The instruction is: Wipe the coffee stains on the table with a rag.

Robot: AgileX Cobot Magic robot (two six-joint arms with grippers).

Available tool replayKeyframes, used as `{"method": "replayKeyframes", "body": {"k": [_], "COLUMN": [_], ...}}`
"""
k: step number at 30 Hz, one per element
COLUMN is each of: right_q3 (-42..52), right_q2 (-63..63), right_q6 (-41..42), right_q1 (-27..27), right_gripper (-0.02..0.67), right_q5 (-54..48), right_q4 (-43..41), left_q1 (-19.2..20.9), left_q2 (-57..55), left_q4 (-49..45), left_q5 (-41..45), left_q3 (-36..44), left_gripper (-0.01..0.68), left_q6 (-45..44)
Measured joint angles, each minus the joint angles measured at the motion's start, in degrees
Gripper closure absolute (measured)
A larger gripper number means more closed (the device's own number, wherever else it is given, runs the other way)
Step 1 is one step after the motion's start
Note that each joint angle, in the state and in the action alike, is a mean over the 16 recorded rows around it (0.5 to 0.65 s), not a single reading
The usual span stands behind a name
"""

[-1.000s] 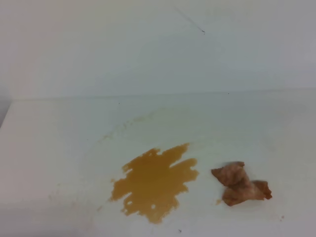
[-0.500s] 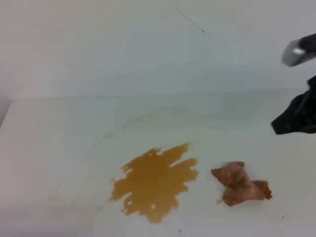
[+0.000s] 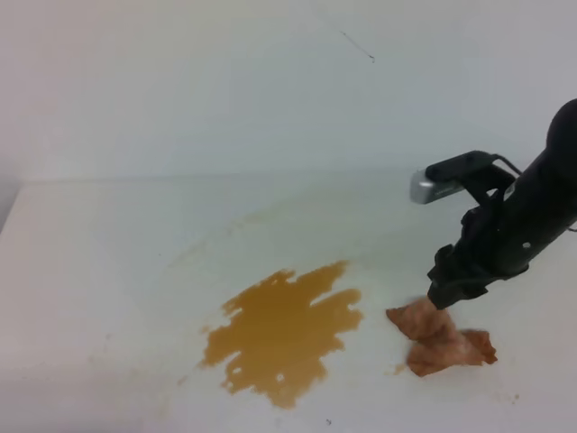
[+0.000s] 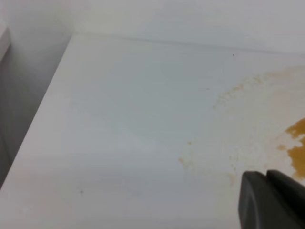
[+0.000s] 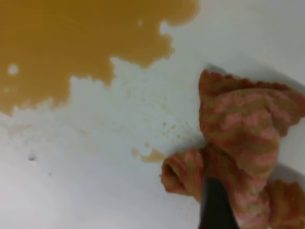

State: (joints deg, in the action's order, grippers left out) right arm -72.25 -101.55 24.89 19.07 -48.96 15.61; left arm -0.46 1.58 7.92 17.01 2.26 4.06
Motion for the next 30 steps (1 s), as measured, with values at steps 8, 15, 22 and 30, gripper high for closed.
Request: {"method": "replayKeyframes", "body": {"k": [8, 15, 22, 30], "right_q3": [-0.17, -0.56, -3.7, -10.57], "right_q2": [-7.91, -12.11, -13.52, -13.6], "right_q6": [0.28, 2.98, 7.7, 11.65], "right_q1": [0.01, 0.01, 0.64, 5.64], "right_gripper": [0.269, 0.415, 0.583, 0.648], "right_q5": [2.68, 3.39, 0.26, -4.99], "right_q4": [-0.19, 0.67, 3.62, 6.84], "left_q1": [0.0, 0.0, 0.0, 0.0], "left_q2": [-0.1, -0.3, -0.2, 0.0], "left_q4": [0.0, 0.0, 0.0, 0.0], "left_q5": [0.05, 0.16, 0.11, 0.0], "left_q3": [-0.14, -0.42, -0.28, 0.0], "left_gripper": [0.672, 0.673, 0.672, 0.672], "left_q6": [0.0, 0.01, 0.01, 0.0]}}
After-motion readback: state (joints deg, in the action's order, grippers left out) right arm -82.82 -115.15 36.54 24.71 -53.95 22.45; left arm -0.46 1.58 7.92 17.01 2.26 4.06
